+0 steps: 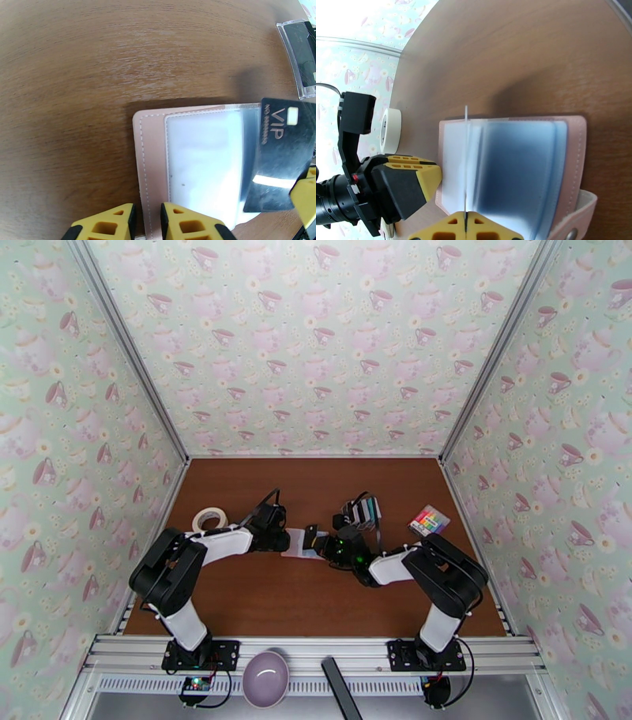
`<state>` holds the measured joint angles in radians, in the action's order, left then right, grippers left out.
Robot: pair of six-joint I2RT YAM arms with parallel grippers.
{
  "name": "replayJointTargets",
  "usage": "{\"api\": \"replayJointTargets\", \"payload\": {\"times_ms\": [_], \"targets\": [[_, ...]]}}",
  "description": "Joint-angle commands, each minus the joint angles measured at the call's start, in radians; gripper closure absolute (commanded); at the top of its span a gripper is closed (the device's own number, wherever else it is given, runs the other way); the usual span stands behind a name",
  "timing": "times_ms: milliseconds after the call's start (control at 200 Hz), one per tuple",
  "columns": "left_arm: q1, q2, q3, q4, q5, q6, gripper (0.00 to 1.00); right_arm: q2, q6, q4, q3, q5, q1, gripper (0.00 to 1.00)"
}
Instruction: Put the credit cards into the card holder
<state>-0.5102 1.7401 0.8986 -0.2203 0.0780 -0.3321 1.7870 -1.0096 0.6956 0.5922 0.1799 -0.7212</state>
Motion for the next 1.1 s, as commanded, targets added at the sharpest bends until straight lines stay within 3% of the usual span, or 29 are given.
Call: {"api": "replayJointTargets", "payload": {"times_ms": [0, 366, 1097], "targets": [[-0.012, 0.061, -0.029, -0.005, 0.032, 0.001, 0.75, 0.043, -0.027, 0.060, 0.006, 0.036, 0.000, 0.95], [-0.011, 0.055, -0.037, 0.000, 0.031, -0.002, 0.75, 0.104, -0.117, 0.219, -0.025, 0.080, 0.000, 0.95], [-0.016, 0.052, -0.047, -0.003, 0.031, -0.007, 0.75, 0.123, -0.127, 0.225, -0.049, 0.067, -0.017, 0.95]]}}
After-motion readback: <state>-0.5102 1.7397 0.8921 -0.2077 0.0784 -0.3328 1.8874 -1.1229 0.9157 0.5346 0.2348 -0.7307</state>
